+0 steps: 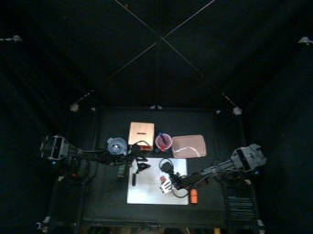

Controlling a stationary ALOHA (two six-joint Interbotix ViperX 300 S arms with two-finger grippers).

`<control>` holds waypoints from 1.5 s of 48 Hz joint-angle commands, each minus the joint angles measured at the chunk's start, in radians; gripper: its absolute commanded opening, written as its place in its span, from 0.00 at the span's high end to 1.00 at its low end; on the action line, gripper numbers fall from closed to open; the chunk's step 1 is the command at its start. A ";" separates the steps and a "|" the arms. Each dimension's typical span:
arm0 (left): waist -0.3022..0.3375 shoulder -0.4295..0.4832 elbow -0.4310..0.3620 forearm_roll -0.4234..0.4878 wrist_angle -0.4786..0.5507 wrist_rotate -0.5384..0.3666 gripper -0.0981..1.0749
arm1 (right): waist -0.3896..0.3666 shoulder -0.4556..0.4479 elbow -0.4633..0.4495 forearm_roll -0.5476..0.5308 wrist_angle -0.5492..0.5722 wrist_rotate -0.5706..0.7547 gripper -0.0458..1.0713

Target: Place salmon sushi on plate

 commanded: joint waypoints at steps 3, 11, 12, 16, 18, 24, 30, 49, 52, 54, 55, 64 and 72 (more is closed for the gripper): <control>0.000 -0.017 -0.014 0.002 -0.006 0.003 0.19 | 0.005 -0.121 0.071 0.011 0.040 0.002 0.31; 0.000 -0.017 -0.020 0.000 -0.006 0.003 0.19 | -0.011 -0.239 0.195 0.014 0.057 -0.002 0.31; 0.000 -0.015 -0.018 0.000 -0.006 0.003 0.19 | -0.017 -0.253 0.210 0.011 0.057 0.000 0.31; 0.000 -0.017 -0.018 0.000 -0.006 0.003 0.19 | -0.074 -0.311 0.276 -0.003 0.052 -0.002 0.31; 0.000 -0.015 -0.018 0.000 -0.006 0.002 0.19 | -0.101 -0.334 0.305 -0.012 0.048 -0.002 0.31; 0.000 -0.017 -0.017 0.000 -0.006 0.003 0.19 | -0.190 -0.385 0.387 -0.057 0.017 -0.002 0.31; 0.003 -0.017 -0.020 0.002 -0.008 0.005 0.19 | -0.272 -0.402 0.433 -0.107 -0.037 -0.002 0.31; 0.009 -0.017 -0.020 0.000 -0.009 0.005 0.19 | -0.546 -0.342 0.480 -0.287 -0.209 -0.006 0.31; 0.009 -0.017 -0.020 0.000 -0.011 0.003 0.19 | -0.589 -0.324 0.488 -0.302 -0.219 -0.006 0.31; 0.009 -0.017 -0.020 0.000 -0.009 0.005 0.19 | -0.604 -0.313 0.492 -0.308 -0.224 -0.008 0.31; 0.009 -0.015 -0.020 0.000 -0.009 0.005 0.18 | -0.618 -0.301 0.495 -0.313 -0.230 -0.006 0.30; 0.009 -0.017 -0.017 0.000 -0.009 0.003 0.19 | -0.647 -0.230 0.503 -0.316 -0.281 -0.008 0.27; 0.009 -0.017 -0.017 0.000 -0.009 0.003 0.18 | -0.652 -0.218 0.503 -0.319 -0.282 -0.006 0.16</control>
